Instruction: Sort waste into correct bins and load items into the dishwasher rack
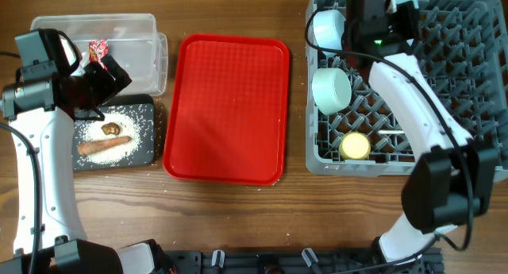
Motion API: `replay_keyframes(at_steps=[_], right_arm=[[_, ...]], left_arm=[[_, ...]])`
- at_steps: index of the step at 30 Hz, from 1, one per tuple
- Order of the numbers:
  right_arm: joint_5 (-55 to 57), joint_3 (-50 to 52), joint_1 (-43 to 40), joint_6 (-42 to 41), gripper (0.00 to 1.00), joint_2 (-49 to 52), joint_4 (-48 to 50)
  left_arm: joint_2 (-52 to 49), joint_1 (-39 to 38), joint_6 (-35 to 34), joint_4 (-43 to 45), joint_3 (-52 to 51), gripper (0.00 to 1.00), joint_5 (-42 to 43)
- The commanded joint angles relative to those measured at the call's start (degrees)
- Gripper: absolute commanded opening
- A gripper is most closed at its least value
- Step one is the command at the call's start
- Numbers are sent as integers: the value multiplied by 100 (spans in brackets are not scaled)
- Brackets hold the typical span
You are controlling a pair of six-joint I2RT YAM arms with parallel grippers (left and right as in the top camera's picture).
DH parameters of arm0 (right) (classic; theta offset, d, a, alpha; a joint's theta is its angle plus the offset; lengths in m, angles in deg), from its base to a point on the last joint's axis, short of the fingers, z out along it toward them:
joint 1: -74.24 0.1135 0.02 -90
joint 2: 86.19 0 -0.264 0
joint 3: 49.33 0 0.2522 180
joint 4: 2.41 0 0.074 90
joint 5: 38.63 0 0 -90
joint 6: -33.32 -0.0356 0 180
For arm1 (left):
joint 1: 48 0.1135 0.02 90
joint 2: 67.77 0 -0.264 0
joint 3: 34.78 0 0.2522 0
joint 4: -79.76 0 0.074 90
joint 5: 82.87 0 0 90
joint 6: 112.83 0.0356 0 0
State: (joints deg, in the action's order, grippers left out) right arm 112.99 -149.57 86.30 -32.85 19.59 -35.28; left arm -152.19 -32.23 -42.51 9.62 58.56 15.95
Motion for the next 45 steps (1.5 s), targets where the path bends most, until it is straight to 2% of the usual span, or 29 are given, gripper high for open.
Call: replay_keyframes(at_steps=[1, 3, 5, 7, 8, 14, 16, 21, 24, 26, 31, 39, 42, 45], right_arm=[[142, -2, 9, 361, 4, 269, 57], [42, 2, 15, 356, 5, 343, 52], [-164, 42, 26, 289, 62, 354, 22], [-251, 57, 39, 101, 88, 352, 0], [-249, 57, 48, -13, 91, 350, -7], [-251, 55, 227, -903, 94, -175, -654], [-501, 55, 293, -1445, 100, -682, -1220], [-2647, 55, 330, -2304, 100, -2245, -2791], [-4301, 55, 332, -2256, 100, -3388, -3620], [-4739, 55, 332, -2234, 100, -3873, -3788], [-4813, 55, 332, -2236, 100, -4876, -3928], [-4701, 79, 332, -2256, 100, -5379, -4830], [-4730, 271, 210, -2393, 100, -5453, -4743], [-5010, 774, -260, -2542, 100, -5716, -4109]], left_arm=[[52, 11, -50, 17, 33, 100, 31], [52, 11, -50, 17, 33, 100, 31], [52, 11, -52, 17, 33, 100, 28], [52, 11, -52, 17, 33, 100, 31], [52, 11, -52, 17, 33, 100, 31], [52, 11, -52, 17, 33, 100, 31], [52, 11, -52, 17, 33, 100, 31], [52, 11, -52, 17, 33, 100, 31], [52, 11, -52, 17, 33, 100, 31], [52, 11, -52, 17, 33, 100, 31], [52, 11, -52, 17, 33, 100, 31], [52, 11, -52, 17, 33, 100, 31], [52, 11, -52, 17, 33, 100, 31], [52, 11, -52, 17, 33, 100, 31]])
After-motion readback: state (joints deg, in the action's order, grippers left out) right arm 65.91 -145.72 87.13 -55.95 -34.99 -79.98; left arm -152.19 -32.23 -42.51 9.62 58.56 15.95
